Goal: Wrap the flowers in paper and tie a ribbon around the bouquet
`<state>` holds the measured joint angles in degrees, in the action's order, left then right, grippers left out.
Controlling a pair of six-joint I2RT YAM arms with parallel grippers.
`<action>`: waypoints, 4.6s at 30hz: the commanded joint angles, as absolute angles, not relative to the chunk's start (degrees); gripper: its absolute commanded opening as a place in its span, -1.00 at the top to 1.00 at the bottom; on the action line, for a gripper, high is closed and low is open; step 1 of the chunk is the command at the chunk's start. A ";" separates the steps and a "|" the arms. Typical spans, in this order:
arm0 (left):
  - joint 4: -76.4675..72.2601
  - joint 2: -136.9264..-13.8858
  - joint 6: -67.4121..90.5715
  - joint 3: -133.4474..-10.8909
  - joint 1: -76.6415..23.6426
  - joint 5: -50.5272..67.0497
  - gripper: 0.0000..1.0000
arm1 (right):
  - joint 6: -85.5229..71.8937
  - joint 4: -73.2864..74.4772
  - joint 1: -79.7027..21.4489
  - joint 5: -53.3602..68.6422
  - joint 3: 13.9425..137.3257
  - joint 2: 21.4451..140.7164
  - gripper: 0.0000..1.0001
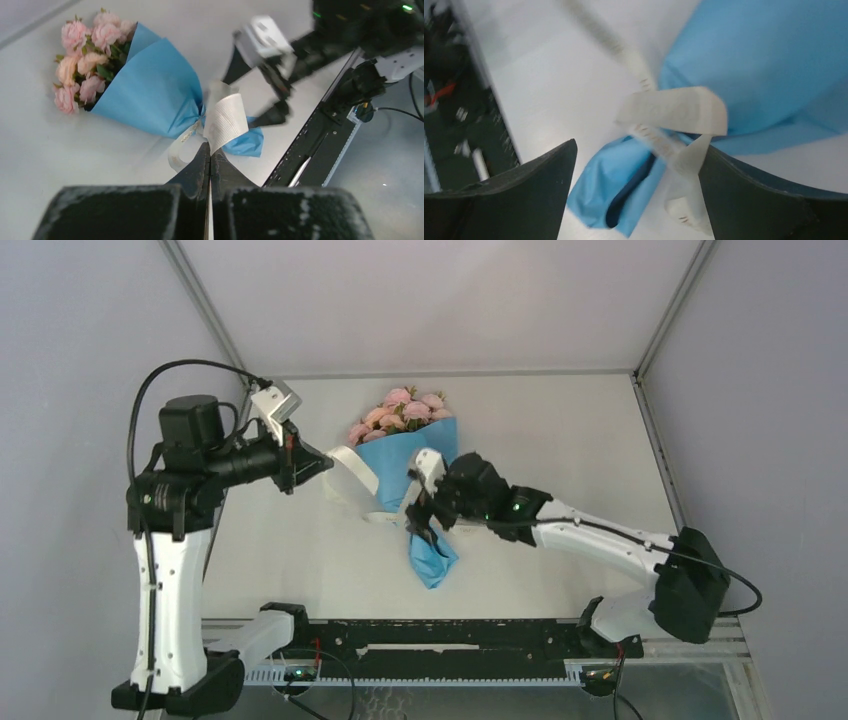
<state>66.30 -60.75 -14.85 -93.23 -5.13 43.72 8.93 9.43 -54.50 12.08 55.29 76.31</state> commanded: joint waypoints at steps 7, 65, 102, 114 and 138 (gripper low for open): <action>62.53 -56.80 -8.31 -93.25 -5.71 50.19 1.00 | -22.32 19.74 -6.75 -4.99 41.34 60.53 -0.84; 58.48 -49.01 -1.03 -88.33 -5.52 47.85 1.00 | -3.32 -26.98 -53.12 24.88 65.84 104.76 0.53; -13.53 -64.60 -12.20 -31.83 -15.03 55.03 -0.80 | -16.00 -16.38 -43.79 29.02 57.22 88.08 1.00; -32.07 -74.32 -9.22 -28.67 -15.63 60.63 -0.10 | -17.84 -19.00 -42.92 34.80 57.14 90.03 1.00; -30.32 -70.24 -22.73 -21.97 -18.37 56.57 1.00 | -21.90 31.10 -20.26 -9.15 56.45 74.75 -0.18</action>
